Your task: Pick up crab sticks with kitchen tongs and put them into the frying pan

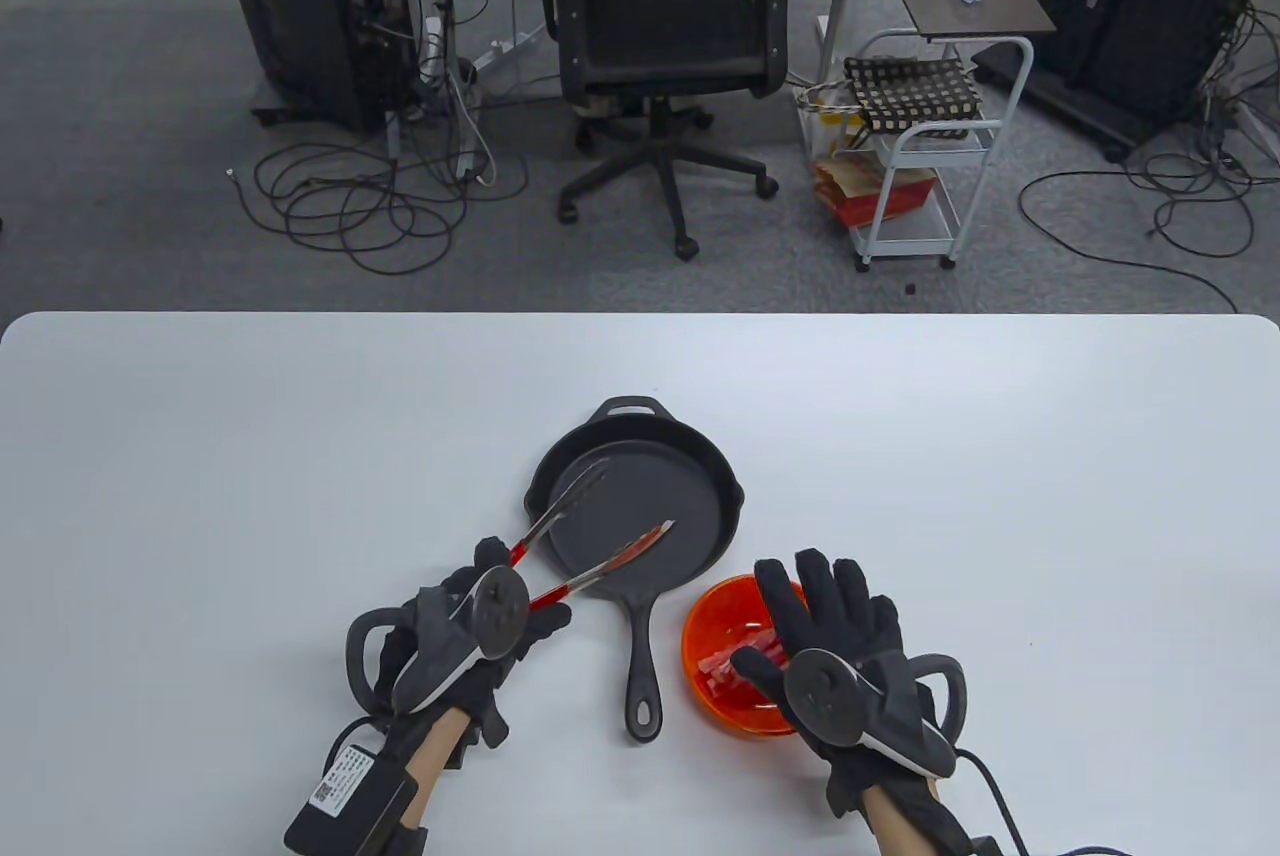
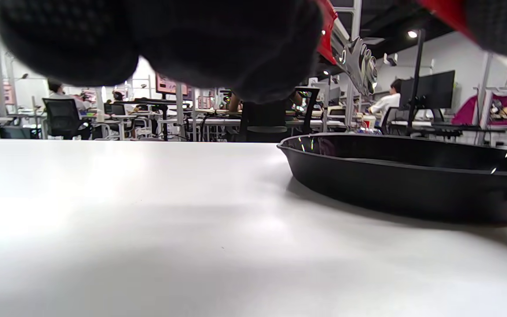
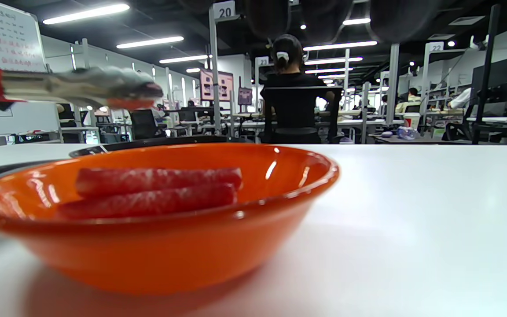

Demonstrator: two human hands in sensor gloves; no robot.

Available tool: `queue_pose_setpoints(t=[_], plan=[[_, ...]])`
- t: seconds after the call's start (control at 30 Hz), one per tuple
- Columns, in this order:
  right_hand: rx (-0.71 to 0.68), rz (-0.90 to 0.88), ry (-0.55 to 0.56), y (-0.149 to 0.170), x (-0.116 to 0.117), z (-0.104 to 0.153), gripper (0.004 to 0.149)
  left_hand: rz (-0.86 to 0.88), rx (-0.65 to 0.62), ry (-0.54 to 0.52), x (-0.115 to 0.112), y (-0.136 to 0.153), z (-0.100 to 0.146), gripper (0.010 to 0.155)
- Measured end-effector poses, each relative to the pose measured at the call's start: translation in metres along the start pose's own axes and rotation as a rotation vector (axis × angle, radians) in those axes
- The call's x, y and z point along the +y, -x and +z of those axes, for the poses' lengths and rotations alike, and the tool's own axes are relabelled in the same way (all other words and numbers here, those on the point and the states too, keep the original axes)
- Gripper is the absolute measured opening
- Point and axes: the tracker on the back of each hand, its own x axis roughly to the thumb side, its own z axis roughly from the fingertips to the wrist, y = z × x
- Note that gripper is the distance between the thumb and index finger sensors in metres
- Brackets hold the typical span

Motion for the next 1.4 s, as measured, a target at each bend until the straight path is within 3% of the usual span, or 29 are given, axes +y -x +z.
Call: queue_pose_setpoints(t=[0.27, 0.47, 0.73, 1.1, 1.4], plan=[[0.106, -0.001, -0.02, 0.013, 0.001, -0.002, 0.08, 0.055, 0.015, -0.04, 0.002, 0.008, 0.024, 0.102], [0.276, -0.069, -0.028, 0.024, 0.005, -0.003, 0.075, 0.085, 0.016, -0.048, 0.002, 0.018, 0.033, 0.102], [0.515, -0.261, -0.178, 0.039, 0.017, -0.003, 0.071, 0.08, -0.011, -0.039, -0.001, 0.013, 0.033, 0.102], [0.578, -0.342, -0.354, 0.041, 0.036, -0.008, 0.071, 0.087, -0.02, -0.029, -0.003, 0.01, 0.033, 0.102], [0.61, -0.373, -0.374, 0.043, 0.044, -0.009, 0.061, 0.107, -0.018, -0.035, -0.003, 0.011, 0.033, 0.102]])
